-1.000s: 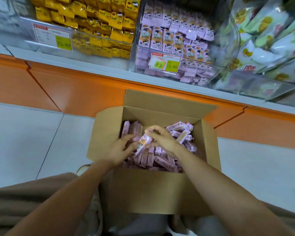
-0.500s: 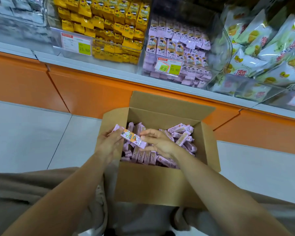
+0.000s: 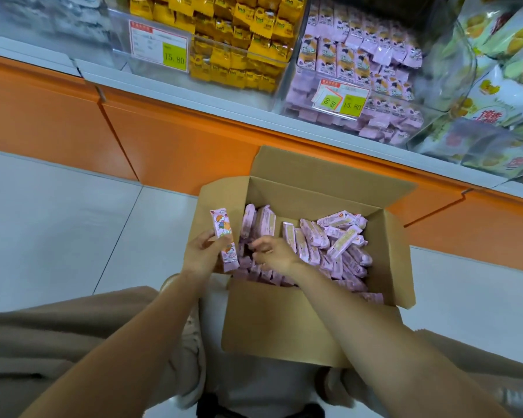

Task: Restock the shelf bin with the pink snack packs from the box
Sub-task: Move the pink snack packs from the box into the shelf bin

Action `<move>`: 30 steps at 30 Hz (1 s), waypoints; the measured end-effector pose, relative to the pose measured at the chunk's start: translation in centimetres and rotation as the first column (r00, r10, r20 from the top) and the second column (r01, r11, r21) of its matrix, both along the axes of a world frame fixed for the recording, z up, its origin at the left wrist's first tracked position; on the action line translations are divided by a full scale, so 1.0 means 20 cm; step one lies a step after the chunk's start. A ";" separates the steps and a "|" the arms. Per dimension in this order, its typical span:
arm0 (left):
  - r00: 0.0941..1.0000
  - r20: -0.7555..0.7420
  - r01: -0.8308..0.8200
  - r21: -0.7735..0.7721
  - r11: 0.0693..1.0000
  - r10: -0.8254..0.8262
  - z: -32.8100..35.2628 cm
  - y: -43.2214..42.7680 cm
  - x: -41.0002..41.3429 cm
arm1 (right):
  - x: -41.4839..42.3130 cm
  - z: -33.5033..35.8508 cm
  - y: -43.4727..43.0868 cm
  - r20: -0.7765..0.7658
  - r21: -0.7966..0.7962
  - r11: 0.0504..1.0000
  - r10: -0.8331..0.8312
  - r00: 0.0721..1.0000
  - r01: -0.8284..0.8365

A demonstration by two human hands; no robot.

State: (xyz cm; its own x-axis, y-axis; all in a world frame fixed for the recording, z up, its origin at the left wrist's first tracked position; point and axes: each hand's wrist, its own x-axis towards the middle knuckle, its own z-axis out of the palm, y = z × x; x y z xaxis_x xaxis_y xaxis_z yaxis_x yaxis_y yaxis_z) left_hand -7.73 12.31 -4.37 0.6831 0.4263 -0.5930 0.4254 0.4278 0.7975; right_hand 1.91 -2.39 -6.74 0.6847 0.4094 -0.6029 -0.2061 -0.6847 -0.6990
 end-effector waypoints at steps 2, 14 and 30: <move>1.000 0.012 0.011 0.005 1.000 -0.011 -0.01 -0.01 0.00 | -0.01 -0.09 0.03 0.084 -0.079 0.995 0.070 0.994 -0.064; 0.999 0.040 0.036 -0.013 0.999 -0.035 -0.02 -0.02 0.05 | 0.06 -0.23 0.05 0.426 -0.324 0.927 0.323 0.845 -0.191; 0.959 0.074 0.245 0.277 0.929 -0.275 0.19 -0.09 0.02 | 0.21 0.46 -0.24 0.317 0.265 0.963 -0.136 0.939 0.050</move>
State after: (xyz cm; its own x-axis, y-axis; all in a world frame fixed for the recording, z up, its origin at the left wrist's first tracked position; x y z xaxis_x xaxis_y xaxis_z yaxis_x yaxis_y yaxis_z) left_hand -7.38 10.51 -0.59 0.8452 0.3549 -0.3995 0.3973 0.0827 0.9140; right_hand 6.01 -7.11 2.50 0.8688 0.4419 -0.2235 0.0109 -0.4683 -0.8835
